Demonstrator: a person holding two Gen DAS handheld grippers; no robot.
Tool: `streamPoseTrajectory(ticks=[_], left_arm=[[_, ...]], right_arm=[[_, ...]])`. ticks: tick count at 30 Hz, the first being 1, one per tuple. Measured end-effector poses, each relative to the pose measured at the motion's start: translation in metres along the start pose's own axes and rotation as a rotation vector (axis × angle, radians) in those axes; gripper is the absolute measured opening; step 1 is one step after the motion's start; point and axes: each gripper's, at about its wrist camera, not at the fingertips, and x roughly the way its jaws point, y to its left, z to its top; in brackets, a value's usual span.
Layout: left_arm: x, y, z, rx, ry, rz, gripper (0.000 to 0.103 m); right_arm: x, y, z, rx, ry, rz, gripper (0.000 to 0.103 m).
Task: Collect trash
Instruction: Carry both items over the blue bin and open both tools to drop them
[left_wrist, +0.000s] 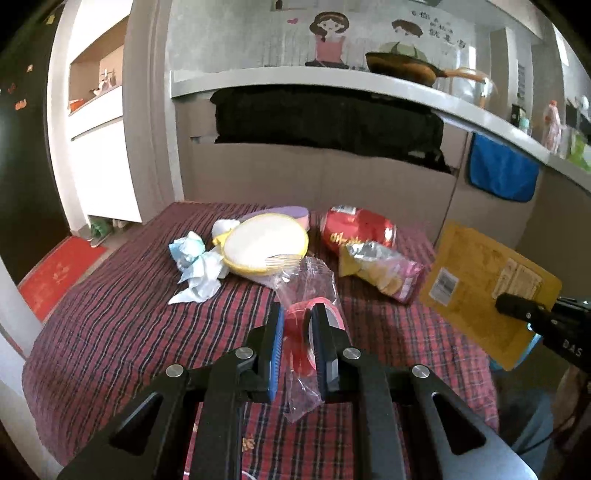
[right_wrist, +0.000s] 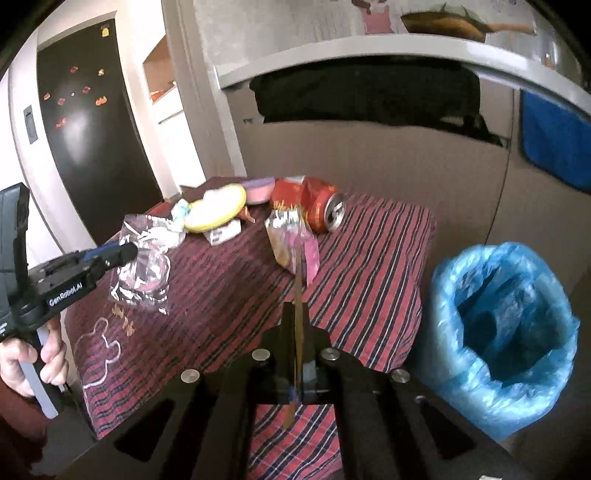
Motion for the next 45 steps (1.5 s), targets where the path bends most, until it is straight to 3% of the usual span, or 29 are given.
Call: streamPoseTrajectory(ticks=[9,14,20,25,30,45], left_arm=[[-0.022,-0.036,0.031,0.026,-0.095,-0.054,0.016],[-0.025,-0.084,0.054,0.062,-0.152,-0.126,0.016],[-0.013,-0.153,0.065,0.113,-0.162,-0.243,0.016],[0.009,-0.219,0.062,0.168,-0.127,-0.334,0.016],[0.031,-0.262,0.060,0.208,-0.088,-0.374,0.016],[0.098,-0.289,0.049,0.205,0.026,-0.417,0.016]], right_arm=[[-0.035,-0.006,0.029,-0.003,-0.127,-0.044,0.000],[-0.068,-0.029,0.037,0.013,-0.199,-0.109,0.000],[-0.108,-0.073,0.035,0.026,-0.259,-0.253,0.000],[-0.133,-0.110,0.025,0.050,-0.283,-0.349,0.000],[-0.138,-0.146,0.014,0.102,-0.269,-0.390,0.000],[-0.097,-0.204,-0.011,0.225,-0.189,-0.364,0.000]])
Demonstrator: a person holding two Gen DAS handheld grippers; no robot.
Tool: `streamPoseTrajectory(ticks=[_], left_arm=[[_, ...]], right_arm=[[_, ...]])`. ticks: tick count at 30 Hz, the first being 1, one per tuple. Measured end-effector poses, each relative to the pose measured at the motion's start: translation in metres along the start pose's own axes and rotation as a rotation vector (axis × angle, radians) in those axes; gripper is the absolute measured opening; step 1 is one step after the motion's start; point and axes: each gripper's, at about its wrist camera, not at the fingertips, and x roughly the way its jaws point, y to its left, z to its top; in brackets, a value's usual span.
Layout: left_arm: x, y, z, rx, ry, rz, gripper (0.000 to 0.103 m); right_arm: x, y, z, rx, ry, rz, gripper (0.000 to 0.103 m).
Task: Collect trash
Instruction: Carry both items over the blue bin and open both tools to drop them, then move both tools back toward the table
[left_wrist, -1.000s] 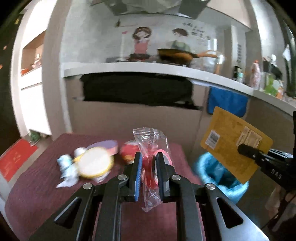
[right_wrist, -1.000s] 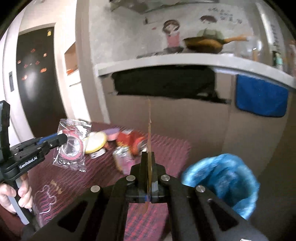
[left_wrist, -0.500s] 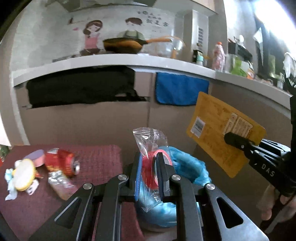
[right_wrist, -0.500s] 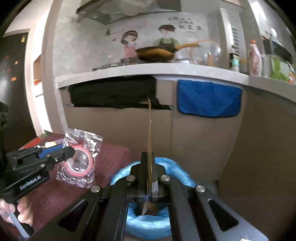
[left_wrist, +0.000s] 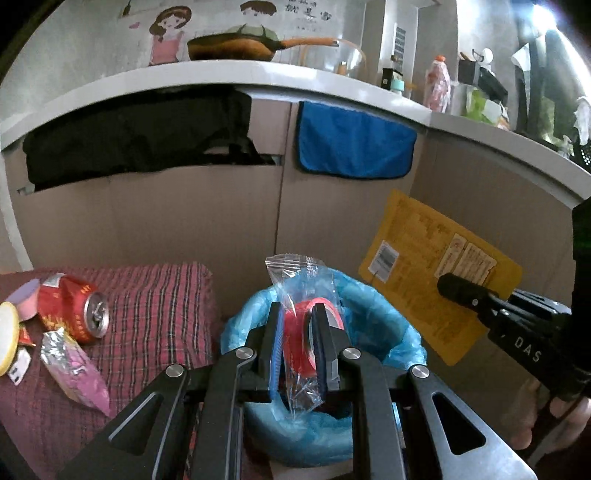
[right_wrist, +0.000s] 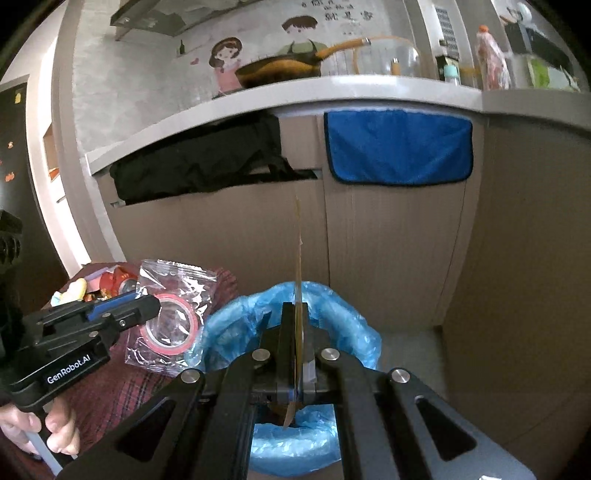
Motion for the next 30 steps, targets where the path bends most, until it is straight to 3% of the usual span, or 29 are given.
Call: streamPoseTrajectory(ticks=[13,15,17,19,23,30], left_arm=[[0.045,0.010,-0.001,-0.026,0.099,-0.011,0.016],[0.051,0.012,-0.002,-0.038,0.121,-0.016,0.022],[0.053,0.014,-0.003,-0.045,0.133,-0.029,0.047],[0.049,0.019,-0.004,-0.066,0.118,-0.048,0.060],[0.034,0.028,-0.001,-0.086,0.073,-0.015,0.060],[-0.012,0.062,-0.006,-0.100,0.021,0.118,0.060]], right_arm=[[0.044,-0.006,-0.010,0.011,0.072,0.013,0.000],[0.050,-0.006,-0.011,0.008,0.086,0.032,0.001],[0.053,-0.006,-0.014,0.008,0.100,0.029,0.002],[0.056,-0.004,-0.016,-0.001,0.111,0.013,0.006],[0.050,0.001,-0.018,-0.027,0.093,-0.021,0.039],[0.030,0.014,-0.011,-0.052,0.051,-0.064,0.042]])
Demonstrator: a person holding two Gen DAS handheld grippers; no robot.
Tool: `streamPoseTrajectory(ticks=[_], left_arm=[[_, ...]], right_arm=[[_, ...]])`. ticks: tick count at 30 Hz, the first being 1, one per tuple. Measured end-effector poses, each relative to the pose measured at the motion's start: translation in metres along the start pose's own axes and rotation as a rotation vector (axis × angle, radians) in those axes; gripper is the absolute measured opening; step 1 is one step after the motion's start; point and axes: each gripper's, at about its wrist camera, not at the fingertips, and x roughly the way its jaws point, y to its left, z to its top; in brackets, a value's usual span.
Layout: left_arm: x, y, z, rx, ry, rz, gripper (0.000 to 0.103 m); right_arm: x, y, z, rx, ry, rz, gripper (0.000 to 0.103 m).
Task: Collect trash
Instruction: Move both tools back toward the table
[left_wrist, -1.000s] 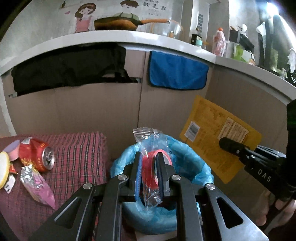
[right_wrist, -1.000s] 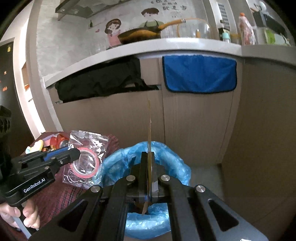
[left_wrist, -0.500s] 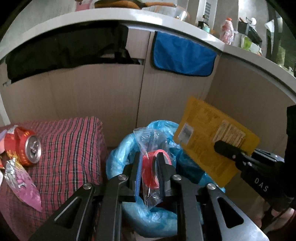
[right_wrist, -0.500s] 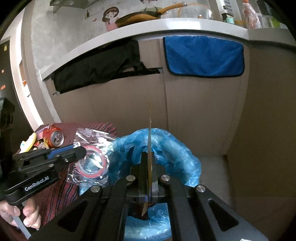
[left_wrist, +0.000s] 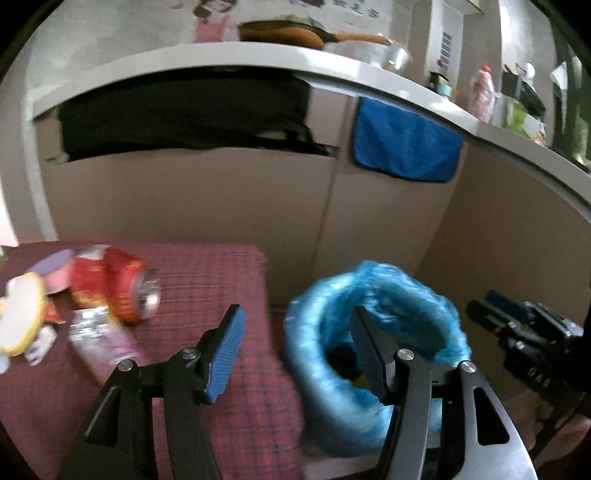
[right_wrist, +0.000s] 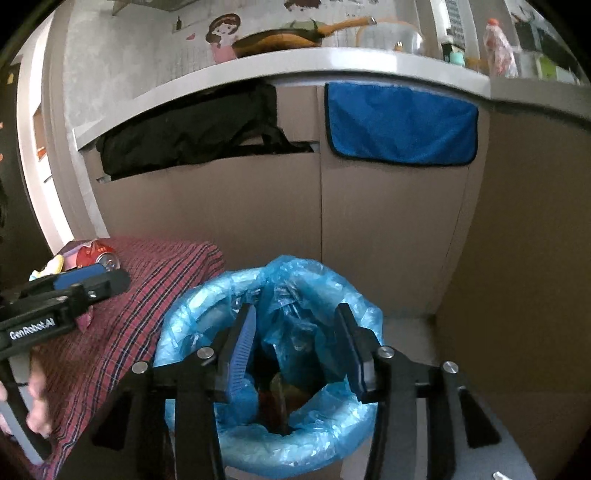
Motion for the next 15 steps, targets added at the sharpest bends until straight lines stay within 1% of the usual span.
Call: streamPoseTrajectory(ticks=[4,7,8,11,13,15], left_arm=[[-0.030,0.045,-0.008,-0.036,-0.020,0.070,0.060],[-0.051,0.083,-0.016,-0.069,-0.040,0.130,0.060],[-0.057,0.094,-0.018,-0.077,-0.045,0.151,0.060],[-0.077,0.136,-0.029,-0.112,-0.065,0.250,0.060],[-0.088,0.162,-0.037,-0.144,-0.072,0.277,0.060],[-0.097,0.185,-0.046,-0.178,-0.076,0.292,0.060]], right_arm=[[-0.013,0.023,0.004,-0.048,-0.027,0.011,0.042],[-0.020,0.048,0.008,-0.089,-0.039,0.057,0.042],[-0.020,0.057,0.009,-0.104,-0.034,0.079,0.042],[-0.017,0.092,0.011,-0.153,-0.010,0.186,0.042],[-0.012,0.117,0.011,-0.185,0.007,0.256,0.042],[-0.006,0.142,0.012,-0.219,0.024,0.301,0.042]])
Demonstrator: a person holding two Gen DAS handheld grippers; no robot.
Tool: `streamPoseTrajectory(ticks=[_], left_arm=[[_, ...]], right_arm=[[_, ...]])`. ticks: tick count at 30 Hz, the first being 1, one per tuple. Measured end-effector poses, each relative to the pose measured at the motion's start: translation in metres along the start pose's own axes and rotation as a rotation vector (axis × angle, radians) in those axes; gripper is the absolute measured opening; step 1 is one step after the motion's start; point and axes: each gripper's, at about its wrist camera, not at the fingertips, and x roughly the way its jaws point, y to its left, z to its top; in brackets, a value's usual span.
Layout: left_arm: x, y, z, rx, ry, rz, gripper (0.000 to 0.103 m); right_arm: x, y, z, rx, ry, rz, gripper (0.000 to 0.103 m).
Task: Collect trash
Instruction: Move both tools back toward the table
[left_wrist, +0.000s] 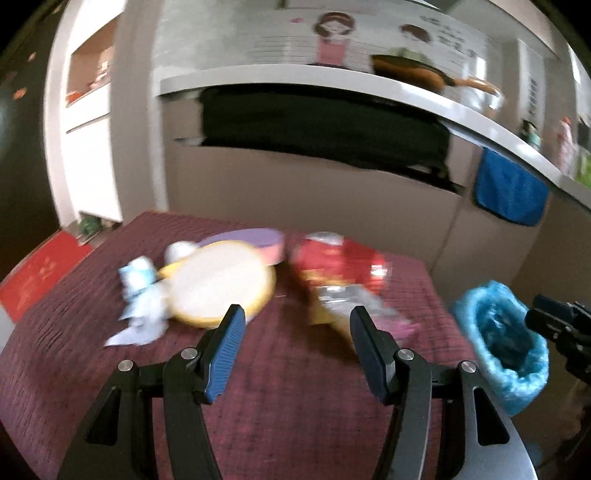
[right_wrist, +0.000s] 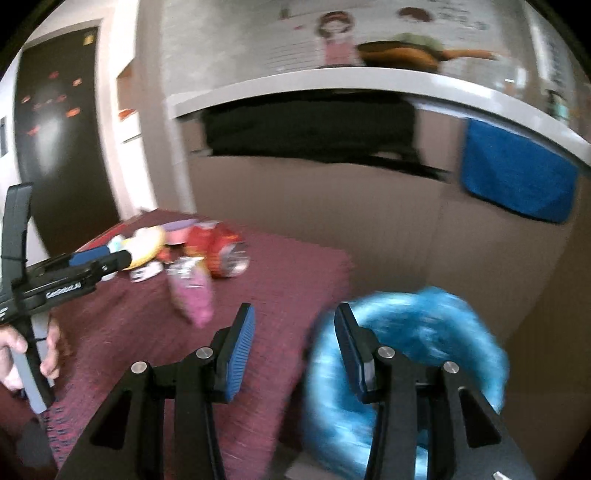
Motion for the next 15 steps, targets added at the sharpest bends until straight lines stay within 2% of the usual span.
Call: streamPoseTrajectory(ticks=[6,9,12,15], left_arm=[[-0.003,0.055,-0.014,-0.045,0.009,0.028,0.060],[-0.001,0.073,-0.020,-0.052,0.027,0.020,0.060],[-0.001,0.080,-0.025,-0.053,0.038,0.006,0.060],[-0.001,0.090,-0.027,-0.075,0.037,-0.012,0.060]], right_arm=[[0.054,0.058,0.017,-0.079,0.089,0.137,0.042],[0.082,0.082,0.023,-0.131,0.136,0.149,0.042],[0.101,0.101,0.036,-0.199,0.136,0.127,0.042],[0.120,0.101,0.055,-0.183,0.151,0.127,0.042]])
